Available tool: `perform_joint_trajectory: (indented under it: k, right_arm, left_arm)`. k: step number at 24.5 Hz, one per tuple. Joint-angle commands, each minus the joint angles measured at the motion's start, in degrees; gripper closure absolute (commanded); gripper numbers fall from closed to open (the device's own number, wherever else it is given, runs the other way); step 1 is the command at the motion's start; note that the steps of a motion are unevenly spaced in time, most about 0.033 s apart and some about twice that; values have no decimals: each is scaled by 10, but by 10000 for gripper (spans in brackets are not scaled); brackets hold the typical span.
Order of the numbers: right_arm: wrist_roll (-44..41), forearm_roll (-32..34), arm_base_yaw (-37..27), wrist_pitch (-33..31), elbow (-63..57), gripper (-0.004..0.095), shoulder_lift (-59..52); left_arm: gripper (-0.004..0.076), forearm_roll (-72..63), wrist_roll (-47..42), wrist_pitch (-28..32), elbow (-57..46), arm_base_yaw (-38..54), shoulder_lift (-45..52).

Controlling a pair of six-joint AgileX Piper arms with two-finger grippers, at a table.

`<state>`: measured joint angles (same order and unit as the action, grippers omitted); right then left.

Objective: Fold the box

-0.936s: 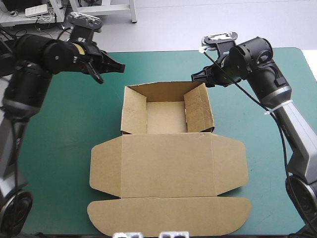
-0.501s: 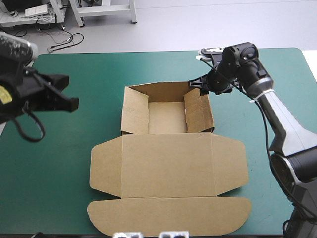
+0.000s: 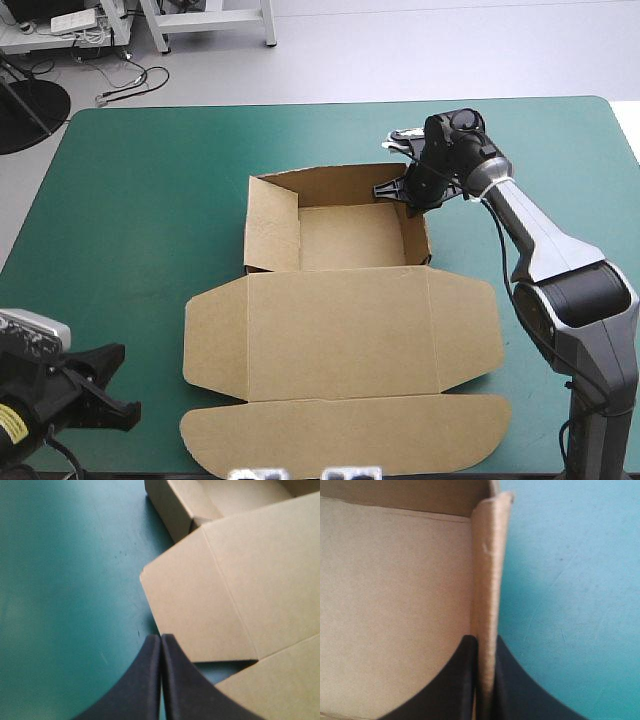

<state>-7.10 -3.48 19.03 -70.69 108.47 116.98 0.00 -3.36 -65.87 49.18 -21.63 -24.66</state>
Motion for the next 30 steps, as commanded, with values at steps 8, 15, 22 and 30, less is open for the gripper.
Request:
perform_joint_trajectory:
  k: [8, 15, 22, 30]
  right_arm:
    - [56, 57, -224, -11, 16, 927, -132]
    - [126, 56, -394, -10, 16, 791, -121]
    - [137, 49, -414, -4, 16, 415, -103]
    - [143, -44, -414, -10, 16, 516, -174]
  left_arm:
    - [734, 15, -49, 6, -166, -4, 125]
    - [734, 25, -49, 38, -166, -4, 125]
    - [734, 48, -49, 47, -166, -4, 125]
    - [734, 86, -49, 47, -166, -4, 125]
